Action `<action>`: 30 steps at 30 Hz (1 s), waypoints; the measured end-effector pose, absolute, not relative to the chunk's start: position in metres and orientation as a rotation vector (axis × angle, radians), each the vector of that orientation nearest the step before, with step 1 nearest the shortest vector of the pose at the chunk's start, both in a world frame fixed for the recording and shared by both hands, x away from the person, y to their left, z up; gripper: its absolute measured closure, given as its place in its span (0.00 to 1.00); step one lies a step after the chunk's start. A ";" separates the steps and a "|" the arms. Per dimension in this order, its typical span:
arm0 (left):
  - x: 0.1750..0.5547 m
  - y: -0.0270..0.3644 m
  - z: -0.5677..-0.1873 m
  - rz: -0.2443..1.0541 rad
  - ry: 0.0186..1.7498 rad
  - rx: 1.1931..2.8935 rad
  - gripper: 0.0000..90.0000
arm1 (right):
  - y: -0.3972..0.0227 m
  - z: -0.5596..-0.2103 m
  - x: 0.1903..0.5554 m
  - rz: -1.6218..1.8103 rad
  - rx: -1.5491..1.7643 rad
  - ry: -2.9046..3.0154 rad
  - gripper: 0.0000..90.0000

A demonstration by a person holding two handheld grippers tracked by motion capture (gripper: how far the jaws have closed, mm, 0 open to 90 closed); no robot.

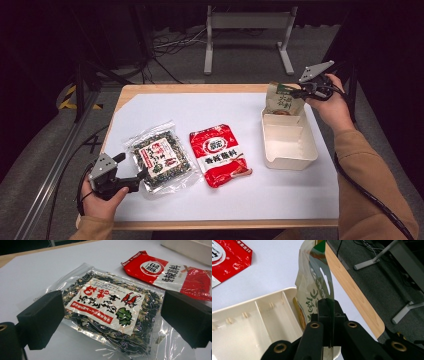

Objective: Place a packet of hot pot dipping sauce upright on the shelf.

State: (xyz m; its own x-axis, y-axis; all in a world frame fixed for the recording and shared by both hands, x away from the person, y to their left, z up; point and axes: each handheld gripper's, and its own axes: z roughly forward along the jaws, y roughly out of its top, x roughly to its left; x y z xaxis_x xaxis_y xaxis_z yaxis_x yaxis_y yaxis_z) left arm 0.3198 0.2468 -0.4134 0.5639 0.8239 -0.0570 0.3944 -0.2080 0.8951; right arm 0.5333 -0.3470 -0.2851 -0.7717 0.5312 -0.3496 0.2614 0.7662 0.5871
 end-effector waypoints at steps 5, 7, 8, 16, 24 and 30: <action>0.320 0.246 -0.413 0.545 0.999 1.821 0.06 | -0.347 -0.289 0.533 0.722 0.605 2.456 0.98; 0.320 0.246 -0.414 0.545 1.000 1.822 0.06 | -0.346 -0.291 0.534 0.724 0.609 2.460 0.98; 0.320 0.246 -0.414 0.545 0.999 1.822 0.06 | -0.346 -0.292 0.534 0.727 0.609 2.461 0.97; 0.319 0.244 -0.415 0.548 1.005 1.828 0.08 | -0.343 -0.296 0.534 0.731 0.630 2.463 0.94; 0.319 0.242 -0.416 0.531 0.997 1.847 0.09 | -0.348 -0.293 0.530 0.777 0.710 2.394 0.71; 0.320 0.241 -0.416 0.533 0.996 1.845 0.08 | -0.354 -0.286 0.525 0.836 0.758 2.318 0.52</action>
